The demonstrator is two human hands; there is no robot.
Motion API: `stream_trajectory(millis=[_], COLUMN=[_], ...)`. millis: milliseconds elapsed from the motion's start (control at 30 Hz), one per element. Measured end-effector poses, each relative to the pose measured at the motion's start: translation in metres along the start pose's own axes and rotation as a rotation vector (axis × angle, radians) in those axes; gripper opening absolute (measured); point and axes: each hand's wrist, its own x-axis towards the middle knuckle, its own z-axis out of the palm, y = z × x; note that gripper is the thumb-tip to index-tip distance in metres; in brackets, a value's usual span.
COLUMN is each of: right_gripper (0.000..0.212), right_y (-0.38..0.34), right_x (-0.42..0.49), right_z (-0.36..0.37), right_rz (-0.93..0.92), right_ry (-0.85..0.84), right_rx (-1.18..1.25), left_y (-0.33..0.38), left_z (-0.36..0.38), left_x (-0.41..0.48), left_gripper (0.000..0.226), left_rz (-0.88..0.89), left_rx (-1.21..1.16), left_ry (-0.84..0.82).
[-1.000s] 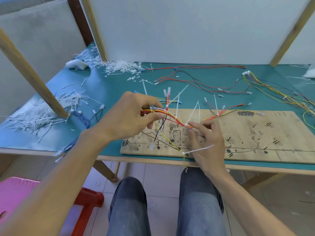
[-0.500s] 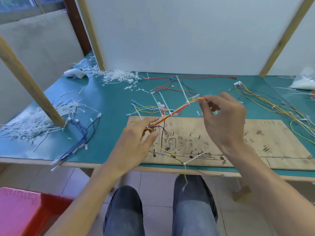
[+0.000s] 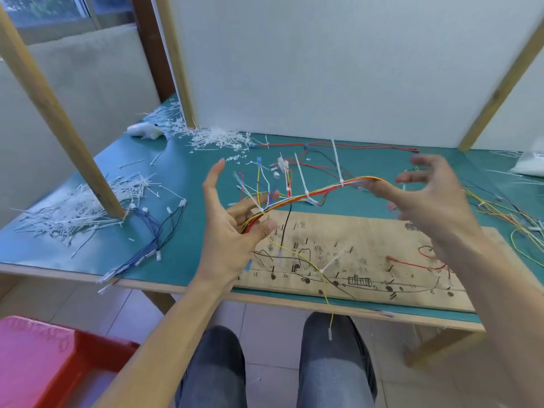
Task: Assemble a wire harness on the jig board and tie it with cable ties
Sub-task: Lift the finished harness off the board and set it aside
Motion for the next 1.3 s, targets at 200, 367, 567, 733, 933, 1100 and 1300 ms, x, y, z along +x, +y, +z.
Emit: stream_trajectory(millis=[200, 367, 567, 733, 933, 1100, 1300], right_gripper=[0.079, 0.031, 0.037, 0.061, 0.052, 0.029, 0.026], right_y=[0.023, 0.014, 0.000, 0.005, -0.003, -0.003, -0.006], right_x=[-0.005, -0.001, 0.015, 0.013, 0.021, 0.024, 0.033], right_z=[-0.013, -0.028, -0.041, -0.046, -0.048, -0.021, -0.007], right_rz=[0.147, 0.118, 0.133, -0.055, -0.171, -0.242, -0.300], right_ry=[-0.171, -0.523, -0.706, -0.737, -0.599, -0.268, -0.020], right_rx=[0.087, 0.479, 0.590, 0.665, 0.381, 0.443, 0.580], left_y=[0.003, -0.001, -0.011, -0.012, -0.008, 0.006, 0.030], left_z=[-0.001, -0.002, -0.012, -0.015, -0.012, 0.005, 0.014], left_x=[0.004, 0.002, 0.007, 0.014, 0.016, 0.014, 0.032], left_gripper=[0.049, 0.022, 0.019, 0.025, 0.018, 0.015, 0.015], left_rz=[-0.051, -0.068, -0.101, -0.125, -0.136, -0.094, -0.028], left_rx=[0.002, 0.018, 0.020, -0.101, -0.114, -0.101, -0.057], left_ry=[-0.067, -0.066, 0.046, 0.196, 0.287, 0.164, 0.126])
